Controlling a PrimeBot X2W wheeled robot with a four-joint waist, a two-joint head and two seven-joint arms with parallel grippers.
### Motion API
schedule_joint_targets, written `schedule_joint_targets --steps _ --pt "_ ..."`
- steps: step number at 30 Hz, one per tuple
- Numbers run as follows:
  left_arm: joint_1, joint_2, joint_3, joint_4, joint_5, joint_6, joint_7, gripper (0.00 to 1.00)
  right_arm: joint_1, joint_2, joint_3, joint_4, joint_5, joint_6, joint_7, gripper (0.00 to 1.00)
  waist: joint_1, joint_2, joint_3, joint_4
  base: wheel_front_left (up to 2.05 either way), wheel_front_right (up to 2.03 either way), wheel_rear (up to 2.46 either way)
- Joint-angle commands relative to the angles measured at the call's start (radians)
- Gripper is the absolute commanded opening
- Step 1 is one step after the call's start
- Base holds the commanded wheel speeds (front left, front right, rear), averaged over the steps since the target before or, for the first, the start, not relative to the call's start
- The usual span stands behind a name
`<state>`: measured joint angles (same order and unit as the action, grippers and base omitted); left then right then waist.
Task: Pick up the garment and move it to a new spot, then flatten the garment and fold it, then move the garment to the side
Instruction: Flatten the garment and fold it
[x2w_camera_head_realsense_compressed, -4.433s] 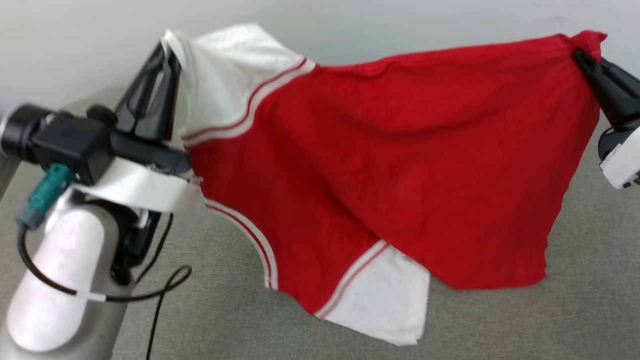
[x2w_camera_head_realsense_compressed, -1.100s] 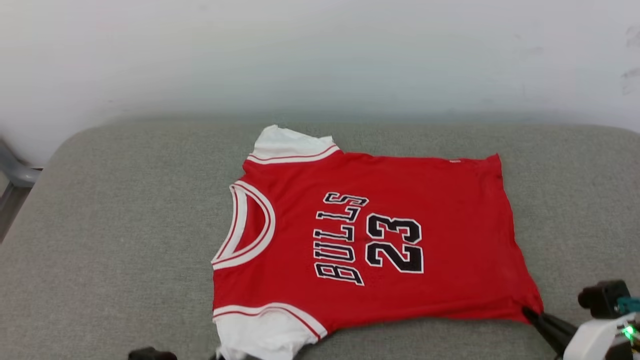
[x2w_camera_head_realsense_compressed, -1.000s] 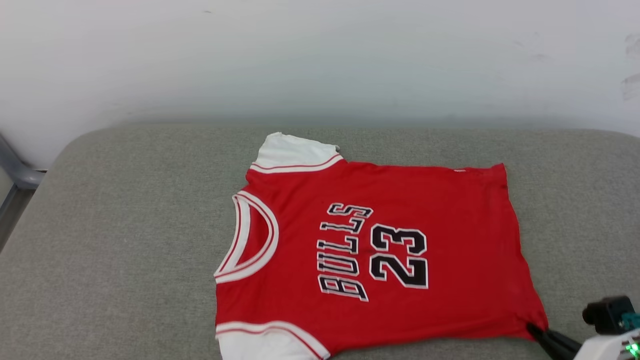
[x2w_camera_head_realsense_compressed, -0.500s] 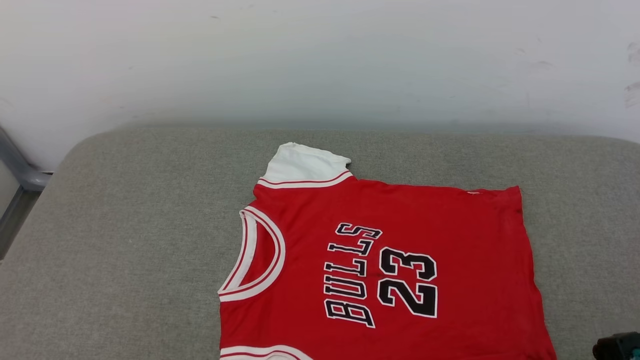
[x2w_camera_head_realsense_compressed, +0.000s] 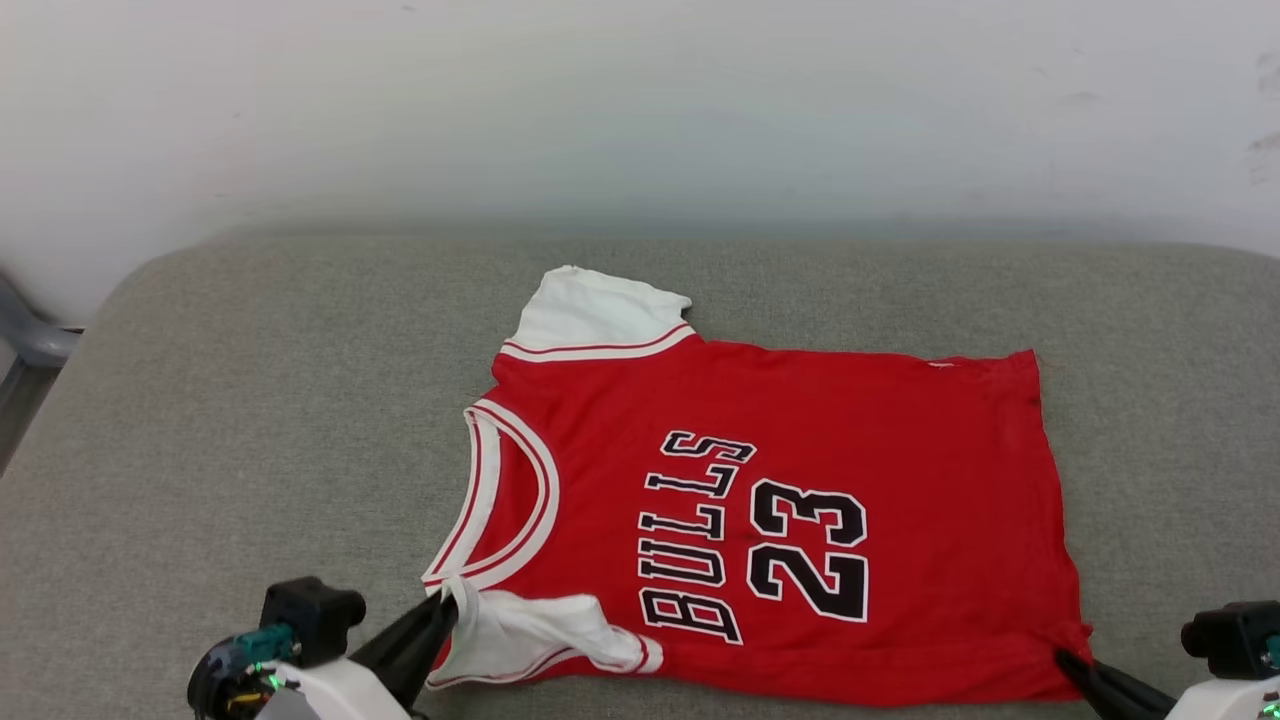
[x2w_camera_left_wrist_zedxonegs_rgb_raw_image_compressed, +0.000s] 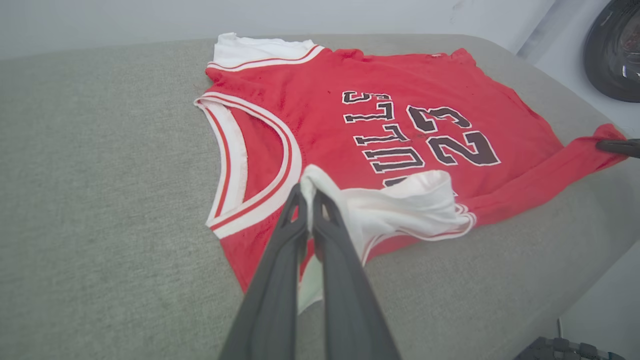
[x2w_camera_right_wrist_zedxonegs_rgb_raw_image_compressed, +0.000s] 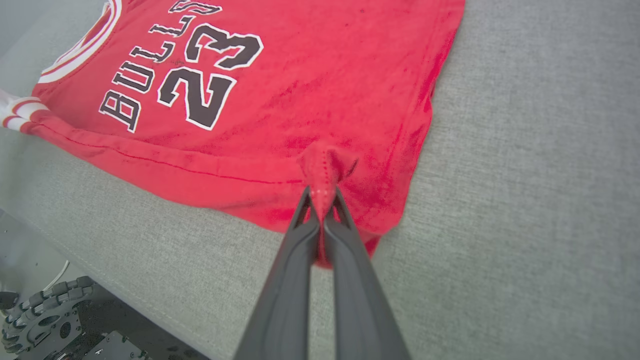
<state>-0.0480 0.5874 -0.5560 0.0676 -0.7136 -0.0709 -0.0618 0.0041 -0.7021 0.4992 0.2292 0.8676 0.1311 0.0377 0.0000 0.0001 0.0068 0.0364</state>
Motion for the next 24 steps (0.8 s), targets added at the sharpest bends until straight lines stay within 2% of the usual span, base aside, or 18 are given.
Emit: schedule_joint_targets --steps 1,13,24 --pt "-0.047 -0.003 -0.001 0.016 0.012 -0.011 -0.002 0.0 -0.026 0.007 -0.007 -0.011 -0.008 -0.001 0.008 0.0 0.0 -0.0001 0.02 -0.011 0.0 0.0 0.0" --pt "-0.32 -0.02 -0.025 0.176 0.016 -0.052 -0.012 0.0 -0.147 0.023 -0.022 -0.009 0.005 -0.001 0.027 0.0 0.0 -0.0001 0.136 -0.048 0.0 0.0 0.0" --pt "-0.515 -0.016 -0.128 0.38 -0.027 -0.058 -0.047 0.0 -0.306 0.051 0.032 0.066 -0.004 -0.001 0.019 0.0 0.0 -0.0001 0.254 -0.08 0.0 0.0 0.0"
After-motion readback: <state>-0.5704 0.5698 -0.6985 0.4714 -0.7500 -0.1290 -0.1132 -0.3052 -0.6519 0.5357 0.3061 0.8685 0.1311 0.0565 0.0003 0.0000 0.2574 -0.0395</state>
